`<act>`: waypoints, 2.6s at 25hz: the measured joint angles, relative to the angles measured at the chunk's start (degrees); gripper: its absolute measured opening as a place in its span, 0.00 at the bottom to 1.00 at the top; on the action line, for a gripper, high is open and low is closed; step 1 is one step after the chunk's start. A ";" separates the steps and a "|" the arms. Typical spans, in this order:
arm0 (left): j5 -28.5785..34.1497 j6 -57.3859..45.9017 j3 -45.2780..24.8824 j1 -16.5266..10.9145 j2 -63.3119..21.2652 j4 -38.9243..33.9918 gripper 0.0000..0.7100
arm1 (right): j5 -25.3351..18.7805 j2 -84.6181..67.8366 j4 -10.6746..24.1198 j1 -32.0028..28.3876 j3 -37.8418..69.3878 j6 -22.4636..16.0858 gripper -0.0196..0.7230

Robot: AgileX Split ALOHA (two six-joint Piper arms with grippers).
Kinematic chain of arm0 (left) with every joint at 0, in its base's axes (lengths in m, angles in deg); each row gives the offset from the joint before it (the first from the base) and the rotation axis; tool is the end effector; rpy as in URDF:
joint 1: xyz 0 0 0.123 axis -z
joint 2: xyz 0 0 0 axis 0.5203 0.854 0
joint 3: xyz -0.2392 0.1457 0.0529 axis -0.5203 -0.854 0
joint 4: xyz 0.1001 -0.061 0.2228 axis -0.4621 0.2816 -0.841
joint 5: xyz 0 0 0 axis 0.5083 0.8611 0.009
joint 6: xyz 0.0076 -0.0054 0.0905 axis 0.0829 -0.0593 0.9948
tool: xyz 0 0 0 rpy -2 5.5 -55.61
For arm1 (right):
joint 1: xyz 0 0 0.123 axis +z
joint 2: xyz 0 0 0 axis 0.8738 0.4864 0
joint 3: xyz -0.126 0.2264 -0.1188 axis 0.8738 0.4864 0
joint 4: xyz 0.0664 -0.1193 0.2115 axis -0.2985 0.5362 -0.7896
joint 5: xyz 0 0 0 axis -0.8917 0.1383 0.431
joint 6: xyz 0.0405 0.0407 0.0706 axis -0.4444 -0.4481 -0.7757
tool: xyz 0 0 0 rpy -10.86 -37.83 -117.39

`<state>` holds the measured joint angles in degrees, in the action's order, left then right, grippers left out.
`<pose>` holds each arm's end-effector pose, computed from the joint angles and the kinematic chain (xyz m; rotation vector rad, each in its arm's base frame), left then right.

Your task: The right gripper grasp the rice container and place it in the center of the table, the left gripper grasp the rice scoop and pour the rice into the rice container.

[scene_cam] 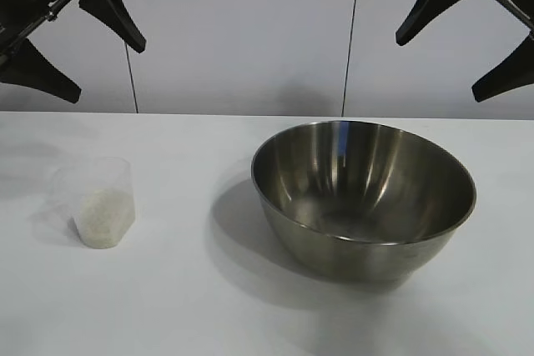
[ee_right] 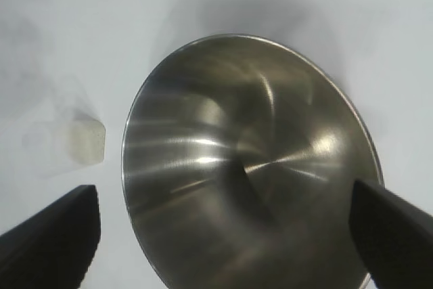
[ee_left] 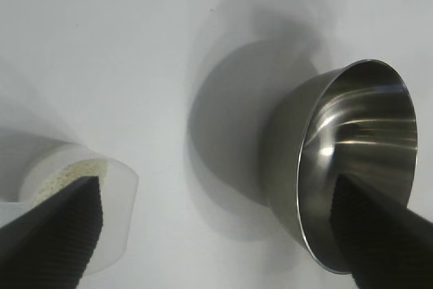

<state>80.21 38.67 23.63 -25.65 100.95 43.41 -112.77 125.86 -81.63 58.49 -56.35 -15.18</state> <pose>0.3740 -0.0869 0.2532 -0.0414 2.6853 -0.8827 0.3377 0.0297 0.2770 0.1331 2.6399 0.7160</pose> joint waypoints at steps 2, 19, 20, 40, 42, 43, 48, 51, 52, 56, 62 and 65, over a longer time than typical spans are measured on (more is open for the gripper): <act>-0.04 0.00 0.00 0.00 0.00 0.06 0.93 | 0.00 0.00 -0.01 0.00 0.00 0.00 0.96; -0.14 0.05 0.00 0.00 0.00 0.06 0.93 | 10.20 1.66 24.94 8.55 5.90 -5.98 0.96; -0.14 0.05 0.00 0.00 0.00 0.06 0.93 | 11.52 2.90 25.06 9.52 6.41 -6.94 0.96; -0.18 0.05 0.00 0.00 0.00 0.10 0.93 | 18.60 16.45 23.56 11.78 6.93 -11.19 0.21; -0.18 0.05 0.00 0.00 0.00 0.10 0.93 | 18.60 16.46 23.53 11.78 6.93 -11.30 0.07; -0.20 0.05 0.00 0.00 0.00 0.10 0.93 | 18.60 16.46 23.53 11.78 6.93 -11.30 0.06; -0.20 0.05 0.00 0.00 0.00 0.10 0.93 | 18.55 16.46 21.82 11.78 6.93 -11.34 0.04; -0.25 0.05 0.00 0.00 0.00 0.10 0.93 | 18.50 16.46 20.67 11.78 6.93 -11.34 0.04; -0.32 0.05 0.00 0.00 0.00 0.10 0.93 | 18.32 16.46 20.51 11.78 6.93 -11.34 0.04; -0.86 0.05 0.00 0.00 0.00 0.10 0.93 | 17.84 16.46 19.84 11.78 6.93 -11.17 0.04; -2.56 0.05 0.00 0.00 0.00 0.16 0.93 | 16.69 16.57 13.55 10.66 6.93 -6.85 0.04; -2.71 0.05 0.00 0.00 0.00 0.16 0.93 | 15.80 16.57 9.96 9.48 6.93 -3.72 0.04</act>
<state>77.50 38.72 23.63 -25.65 100.95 43.57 -96.97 142.43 -71.67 67.97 -49.42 -18.90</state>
